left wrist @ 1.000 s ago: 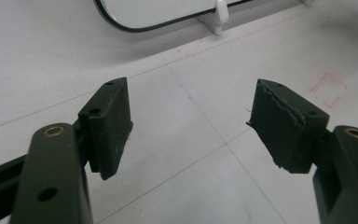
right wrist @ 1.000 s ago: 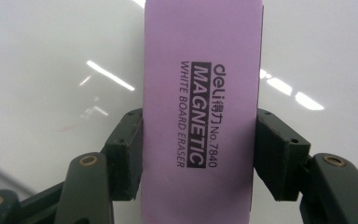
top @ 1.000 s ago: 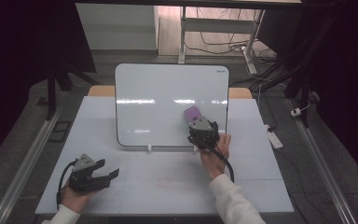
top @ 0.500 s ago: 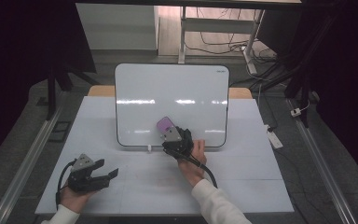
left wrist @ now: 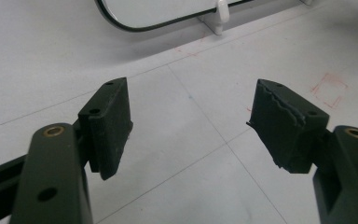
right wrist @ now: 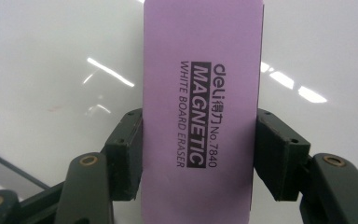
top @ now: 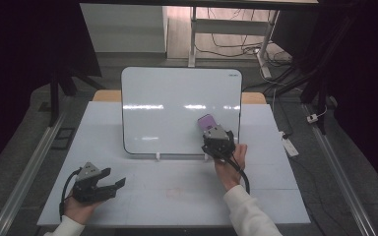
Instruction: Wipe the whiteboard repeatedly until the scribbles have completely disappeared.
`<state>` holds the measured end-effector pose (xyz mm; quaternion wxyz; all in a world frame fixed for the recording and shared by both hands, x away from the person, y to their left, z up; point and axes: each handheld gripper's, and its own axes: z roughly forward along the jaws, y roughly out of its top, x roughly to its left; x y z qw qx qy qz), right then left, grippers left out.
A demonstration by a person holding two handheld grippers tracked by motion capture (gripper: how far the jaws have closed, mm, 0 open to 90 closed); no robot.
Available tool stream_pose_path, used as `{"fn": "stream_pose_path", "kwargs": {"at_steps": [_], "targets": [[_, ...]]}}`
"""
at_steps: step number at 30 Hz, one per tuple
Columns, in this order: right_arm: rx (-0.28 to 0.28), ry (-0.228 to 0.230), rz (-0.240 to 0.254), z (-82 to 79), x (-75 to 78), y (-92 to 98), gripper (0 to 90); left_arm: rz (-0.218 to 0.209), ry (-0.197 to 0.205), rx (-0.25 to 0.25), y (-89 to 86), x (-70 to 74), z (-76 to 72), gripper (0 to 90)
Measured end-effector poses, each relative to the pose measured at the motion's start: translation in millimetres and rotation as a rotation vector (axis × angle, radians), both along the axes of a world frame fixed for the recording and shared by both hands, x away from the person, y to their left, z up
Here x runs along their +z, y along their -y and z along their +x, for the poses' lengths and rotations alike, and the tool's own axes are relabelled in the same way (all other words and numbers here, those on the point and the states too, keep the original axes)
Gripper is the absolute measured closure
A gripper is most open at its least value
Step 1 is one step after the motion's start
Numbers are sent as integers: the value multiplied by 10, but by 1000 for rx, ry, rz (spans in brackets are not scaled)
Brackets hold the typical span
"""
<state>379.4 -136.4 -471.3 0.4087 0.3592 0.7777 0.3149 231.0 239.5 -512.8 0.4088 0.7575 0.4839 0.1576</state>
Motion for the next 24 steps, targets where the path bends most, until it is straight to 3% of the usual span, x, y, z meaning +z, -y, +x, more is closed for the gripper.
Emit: {"fn": "stream_pose_path", "kwargs": {"at_steps": [4,12,18,24], "targets": [[-1,-4,10,-3,4,33,401,-1,-4,-1,-4,-8,13,294],[66,6,4,-110,43,-55,401,-2,-6,1,-6,-12,9,288],[113,-6,36,-248,134,48,401,0,-5,1,-1,-9,5,286],[136,-18,29,-352,147,152,401,2,-5,3,10,-7,10,286]]}}
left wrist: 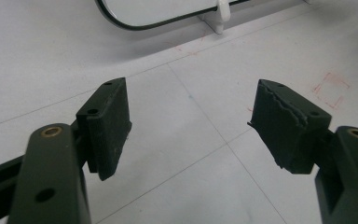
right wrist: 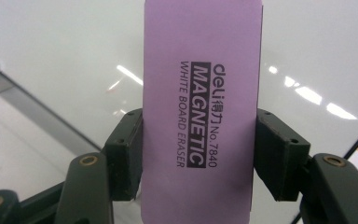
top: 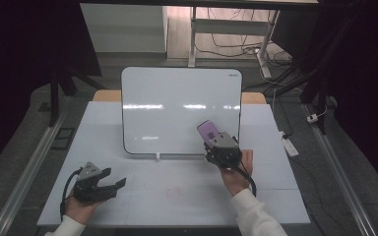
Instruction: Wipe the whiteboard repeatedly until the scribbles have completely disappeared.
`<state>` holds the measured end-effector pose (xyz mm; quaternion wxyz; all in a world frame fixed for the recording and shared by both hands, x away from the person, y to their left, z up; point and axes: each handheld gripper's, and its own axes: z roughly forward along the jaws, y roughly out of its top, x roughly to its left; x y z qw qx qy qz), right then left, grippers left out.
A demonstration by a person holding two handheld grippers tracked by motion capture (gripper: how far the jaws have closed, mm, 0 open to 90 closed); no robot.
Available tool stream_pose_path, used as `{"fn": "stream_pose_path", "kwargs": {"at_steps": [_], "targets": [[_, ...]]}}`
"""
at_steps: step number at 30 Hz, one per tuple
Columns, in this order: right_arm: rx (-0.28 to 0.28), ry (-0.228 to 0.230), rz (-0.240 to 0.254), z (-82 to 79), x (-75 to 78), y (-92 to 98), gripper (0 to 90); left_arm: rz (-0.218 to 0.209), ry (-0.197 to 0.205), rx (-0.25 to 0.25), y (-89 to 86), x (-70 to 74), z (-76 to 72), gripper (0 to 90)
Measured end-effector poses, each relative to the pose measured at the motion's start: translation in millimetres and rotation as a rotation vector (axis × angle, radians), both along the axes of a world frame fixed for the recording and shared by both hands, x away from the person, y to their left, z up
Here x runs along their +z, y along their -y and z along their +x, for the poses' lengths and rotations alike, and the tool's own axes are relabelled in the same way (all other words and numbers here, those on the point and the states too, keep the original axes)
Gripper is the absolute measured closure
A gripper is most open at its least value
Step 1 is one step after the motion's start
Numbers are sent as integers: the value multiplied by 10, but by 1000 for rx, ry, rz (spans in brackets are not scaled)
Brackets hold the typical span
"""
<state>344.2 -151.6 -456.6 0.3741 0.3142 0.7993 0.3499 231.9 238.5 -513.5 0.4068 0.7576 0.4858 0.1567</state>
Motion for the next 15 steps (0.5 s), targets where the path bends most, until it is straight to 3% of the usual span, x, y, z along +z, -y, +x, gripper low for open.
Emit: {"fn": "stream_pose_path", "kwargs": {"at_steps": [15], "targets": [[85,-75,25,-222,-150,161,401,-5,3,-4,13,8,9,283]]}}
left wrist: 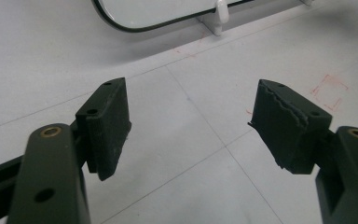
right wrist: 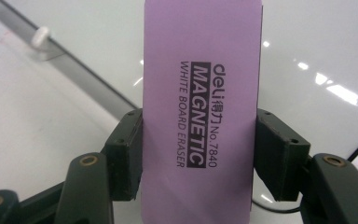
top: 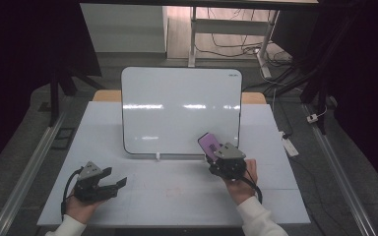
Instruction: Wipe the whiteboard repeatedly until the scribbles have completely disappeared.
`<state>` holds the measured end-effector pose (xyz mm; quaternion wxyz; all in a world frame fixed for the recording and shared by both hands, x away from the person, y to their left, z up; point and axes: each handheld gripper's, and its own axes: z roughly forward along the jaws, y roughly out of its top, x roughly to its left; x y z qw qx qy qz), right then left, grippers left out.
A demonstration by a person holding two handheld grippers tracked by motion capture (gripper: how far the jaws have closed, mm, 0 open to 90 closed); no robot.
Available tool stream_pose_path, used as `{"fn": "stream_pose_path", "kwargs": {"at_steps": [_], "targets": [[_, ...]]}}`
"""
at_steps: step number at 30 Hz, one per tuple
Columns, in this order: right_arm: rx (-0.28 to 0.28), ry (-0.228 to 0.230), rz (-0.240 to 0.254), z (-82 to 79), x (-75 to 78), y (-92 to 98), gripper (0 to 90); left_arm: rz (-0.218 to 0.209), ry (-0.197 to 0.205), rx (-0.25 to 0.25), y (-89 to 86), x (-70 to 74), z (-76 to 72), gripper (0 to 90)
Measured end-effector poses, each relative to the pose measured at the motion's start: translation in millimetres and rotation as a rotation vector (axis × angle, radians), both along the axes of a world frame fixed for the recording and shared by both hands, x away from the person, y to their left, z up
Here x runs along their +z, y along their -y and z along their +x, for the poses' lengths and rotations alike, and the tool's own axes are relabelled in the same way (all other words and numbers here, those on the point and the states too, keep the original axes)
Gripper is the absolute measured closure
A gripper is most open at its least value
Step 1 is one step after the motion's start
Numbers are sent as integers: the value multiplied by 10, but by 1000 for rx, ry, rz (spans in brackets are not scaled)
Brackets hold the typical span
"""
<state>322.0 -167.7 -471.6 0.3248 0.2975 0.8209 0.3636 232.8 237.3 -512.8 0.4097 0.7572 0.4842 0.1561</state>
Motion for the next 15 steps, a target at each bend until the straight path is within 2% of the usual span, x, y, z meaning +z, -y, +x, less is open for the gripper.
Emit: {"fn": "stream_pose_path", "kwargs": {"at_steps": [9,15], "targets": [[76,-44,46,-163,-23,18,401,-11,11,0,18,39,-2,281],[119,-51,62,-246,-33,-29,401,-16,28,-14,96,112,9,279]]}}
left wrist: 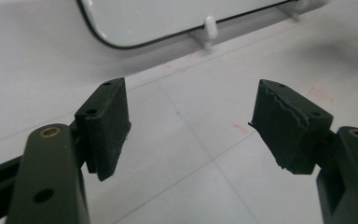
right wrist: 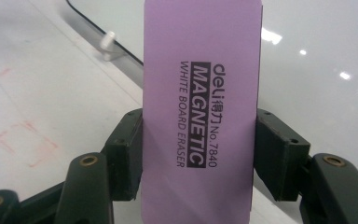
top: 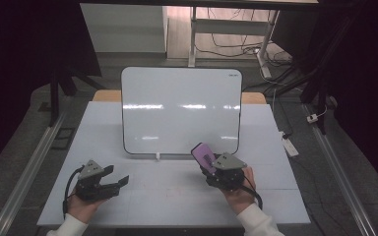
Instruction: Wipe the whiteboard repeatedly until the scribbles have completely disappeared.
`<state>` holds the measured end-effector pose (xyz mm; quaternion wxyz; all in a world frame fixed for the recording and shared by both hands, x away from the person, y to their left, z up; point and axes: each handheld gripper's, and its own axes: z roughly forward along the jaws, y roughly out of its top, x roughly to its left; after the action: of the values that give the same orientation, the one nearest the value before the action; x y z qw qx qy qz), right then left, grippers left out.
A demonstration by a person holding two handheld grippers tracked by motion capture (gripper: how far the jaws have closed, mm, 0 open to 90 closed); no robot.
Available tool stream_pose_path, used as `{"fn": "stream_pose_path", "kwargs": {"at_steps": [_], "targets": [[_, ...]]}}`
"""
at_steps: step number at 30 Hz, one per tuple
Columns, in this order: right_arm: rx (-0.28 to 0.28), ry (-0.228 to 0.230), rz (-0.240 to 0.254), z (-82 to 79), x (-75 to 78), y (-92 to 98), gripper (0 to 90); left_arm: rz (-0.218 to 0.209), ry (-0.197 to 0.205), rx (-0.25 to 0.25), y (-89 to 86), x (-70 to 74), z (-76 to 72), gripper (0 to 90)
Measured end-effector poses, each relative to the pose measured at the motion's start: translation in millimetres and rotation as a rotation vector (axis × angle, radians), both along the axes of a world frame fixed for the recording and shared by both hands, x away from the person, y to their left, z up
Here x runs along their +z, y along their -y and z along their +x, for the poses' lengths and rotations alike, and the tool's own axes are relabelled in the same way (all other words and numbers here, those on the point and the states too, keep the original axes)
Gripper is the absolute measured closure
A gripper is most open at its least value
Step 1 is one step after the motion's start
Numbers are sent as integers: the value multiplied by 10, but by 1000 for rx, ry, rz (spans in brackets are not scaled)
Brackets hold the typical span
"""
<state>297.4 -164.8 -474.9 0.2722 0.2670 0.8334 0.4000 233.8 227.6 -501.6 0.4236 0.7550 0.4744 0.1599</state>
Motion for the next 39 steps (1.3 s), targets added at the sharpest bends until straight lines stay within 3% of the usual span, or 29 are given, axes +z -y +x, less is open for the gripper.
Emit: {"fn": "stream_pose_path", "kwargs": {"at_steps": [22,39], "targets": [[20,19,15,-73,-62,-171,401,-64,26,-103,483,289,166,279],[43,35,22,-128,-86,-311,401,-85,32,-154,745,375,248,280]]}}
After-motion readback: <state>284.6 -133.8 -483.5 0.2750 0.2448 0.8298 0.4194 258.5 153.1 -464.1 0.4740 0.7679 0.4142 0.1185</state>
